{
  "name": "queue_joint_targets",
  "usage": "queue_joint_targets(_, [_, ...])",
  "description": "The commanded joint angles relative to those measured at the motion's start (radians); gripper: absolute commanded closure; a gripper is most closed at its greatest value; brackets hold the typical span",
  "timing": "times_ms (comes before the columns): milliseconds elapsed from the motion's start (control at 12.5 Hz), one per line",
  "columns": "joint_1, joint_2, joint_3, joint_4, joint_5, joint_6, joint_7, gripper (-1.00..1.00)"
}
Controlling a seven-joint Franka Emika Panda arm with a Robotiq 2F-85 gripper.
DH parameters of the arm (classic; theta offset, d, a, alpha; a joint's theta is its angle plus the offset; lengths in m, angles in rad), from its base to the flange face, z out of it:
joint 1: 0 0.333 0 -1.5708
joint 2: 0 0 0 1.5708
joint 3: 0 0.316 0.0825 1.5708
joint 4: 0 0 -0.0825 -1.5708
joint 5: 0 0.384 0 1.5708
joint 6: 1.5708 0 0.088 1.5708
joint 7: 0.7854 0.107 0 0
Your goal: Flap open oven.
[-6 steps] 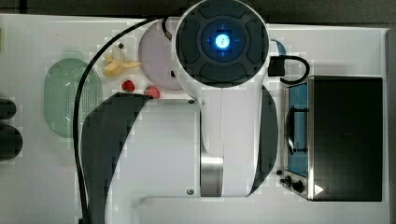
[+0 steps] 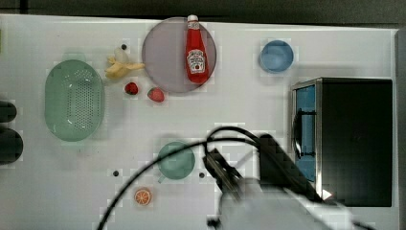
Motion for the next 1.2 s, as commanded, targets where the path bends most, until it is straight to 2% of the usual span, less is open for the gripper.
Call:
queue_joint_targets(80, [-0.007, 0.069, 0.002, 0.012, 0.017, 0.005, 0.074, -0.89])
queue_joint_targets(560, [-0.010, 0.073, -0.008, 0.006, 0.015, 0.004, 0.074, 0.55])
queue_joint_targets(640, [-0.012, 0.075, -0.017, 0.002, 0.014, 0.004, 0.072, 0.65])
queue_joint_targets(800, [-0.014, 0.078, -0.050, -0.013, 0.010, 0.006, -0.018, 0.65])
queue_joint_targets(1040, [-0.017, 0.087, -0.116, -0.045, -0.029, 0.043, -0.318, 0.65])
queue_joint_targets(1200, [-0.021, 0.103, -0.162, -0.061, -0.093, 0.104, -0.500, 0.65])
